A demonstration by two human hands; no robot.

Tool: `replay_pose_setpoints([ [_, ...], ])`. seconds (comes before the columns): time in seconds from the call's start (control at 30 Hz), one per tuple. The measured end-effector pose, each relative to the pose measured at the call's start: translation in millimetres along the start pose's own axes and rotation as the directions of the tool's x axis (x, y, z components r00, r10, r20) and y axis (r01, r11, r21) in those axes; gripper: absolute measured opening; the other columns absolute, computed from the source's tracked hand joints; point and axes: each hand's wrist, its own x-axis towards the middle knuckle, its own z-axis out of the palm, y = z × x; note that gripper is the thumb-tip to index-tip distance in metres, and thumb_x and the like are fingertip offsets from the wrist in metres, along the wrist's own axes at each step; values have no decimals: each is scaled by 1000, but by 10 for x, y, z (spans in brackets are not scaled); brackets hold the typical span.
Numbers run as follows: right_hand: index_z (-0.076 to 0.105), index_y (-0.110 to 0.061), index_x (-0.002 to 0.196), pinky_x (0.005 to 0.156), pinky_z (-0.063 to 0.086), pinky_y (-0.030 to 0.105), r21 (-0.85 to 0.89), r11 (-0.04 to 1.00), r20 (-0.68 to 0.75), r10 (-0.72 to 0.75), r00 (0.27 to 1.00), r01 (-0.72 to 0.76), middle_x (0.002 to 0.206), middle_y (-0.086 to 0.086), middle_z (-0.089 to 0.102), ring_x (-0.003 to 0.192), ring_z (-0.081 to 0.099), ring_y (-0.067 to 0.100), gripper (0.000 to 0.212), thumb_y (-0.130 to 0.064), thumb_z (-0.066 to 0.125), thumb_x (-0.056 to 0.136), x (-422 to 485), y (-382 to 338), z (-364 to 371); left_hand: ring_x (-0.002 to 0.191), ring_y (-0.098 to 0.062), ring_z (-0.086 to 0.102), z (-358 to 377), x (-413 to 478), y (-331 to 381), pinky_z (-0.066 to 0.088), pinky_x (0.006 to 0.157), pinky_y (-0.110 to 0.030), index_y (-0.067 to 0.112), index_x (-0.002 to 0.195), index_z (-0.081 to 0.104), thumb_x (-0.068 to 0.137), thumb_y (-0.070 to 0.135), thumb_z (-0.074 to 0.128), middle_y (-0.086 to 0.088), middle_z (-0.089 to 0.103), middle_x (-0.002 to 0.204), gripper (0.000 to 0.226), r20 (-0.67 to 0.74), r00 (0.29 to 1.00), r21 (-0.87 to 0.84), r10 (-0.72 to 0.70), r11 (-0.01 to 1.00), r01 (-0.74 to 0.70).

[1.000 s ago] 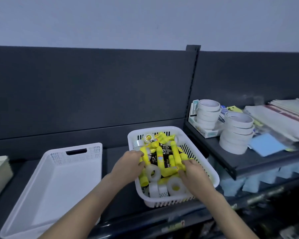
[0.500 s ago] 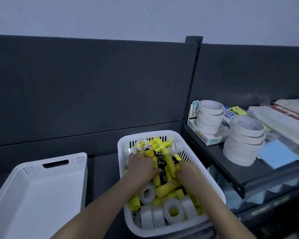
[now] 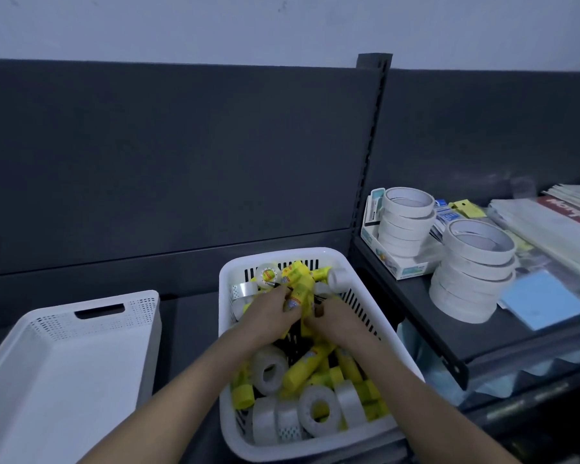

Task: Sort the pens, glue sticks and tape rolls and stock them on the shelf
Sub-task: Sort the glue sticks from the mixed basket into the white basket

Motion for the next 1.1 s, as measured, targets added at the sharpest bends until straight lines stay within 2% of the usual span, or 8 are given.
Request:
replay_pose_setpoints([
  [0.23,34,-14,55,44,21,21,211,977,-179,23,983,16,49,-3,34,46,32,10,40,-24,59,85,-68,46,-170,73,-15,47,-61,-119,28,34,59,-24,11,93,48,89,22,53,-2,53,83,13,0,1000,4,-23,1000,23],
  [0.33,44,-13,77,50,32,25,20,1000,-252,10,968,-5,69,0,48,64,46,17,21,-26,58,83,-337,164,-347,79,-18,46,-38,-146,69,35,63,-28,13,94,49,86,22,57,-3,51,89,15,123,992,100,-34,995,22],
  [0.43,37,-16,75,57,36,27,-299,953,-144,10,990,-53,68,-3,43,72,48,20,22,-26,51,89,-583,280,-216,74,-17,42,73,-128,143,30,57,-28,13,87,45,84,25,61,-3,47,82,20,247,968,181,-52,983,7],
  [0.57,29,-19,62,46,28,22,-343,939,-109,-2,994,-36,67,-4,39,73,50,22,31,-10,48,85,-563,360,-15,65,-13,35,173,-107,208,24,53,-26,13,83,42,80,32,68,3,33,71,33,389,916,178,-97,984,29],
  [0.7,42,-13,81,51,34,26,-366,930,-100,-9,995,-28,85,8,53,79,56,23,9,-12,49,87,-382,356,42,50,-13,21,116,-90,209,15,48,-25,15,57,25,76,22,72,0,22,59,51,380,916,97,-128,990,98],
  [0.87,37,-16,68,48,31,25,-226,974,-57,-24,998,11,68,-1,44,66,45,18,23,-15,50,86,-234,357,74,51,-15,28,-48,-142,82,22,50,-23,13,58,32,74,13,72,-1,30,58,43,111,969,-247,-220,939,241],
  [1.0,42,-11,71,56,31,28,186,975,-49,-111,993,118,70,5,44,65,45,18,19,-9,53,86,-293,251,-97,41,-8,47,-196,-273,-74,36,45,-13,8,61,53,78,8,71,3,52,48,25,5,954,-528,-301,809,258],
  [1.1,53,-15,74,61,41,26,488,855,-27,-185,982,174,69,0,54,66,52,15,17,-6,54,89,-440,27,-220,60,-20,58,-342,-444,-187,47,61,-27,0,77,64,76,6,72,-14,62,72,10,-44,946,-651,-321,728,217],
])
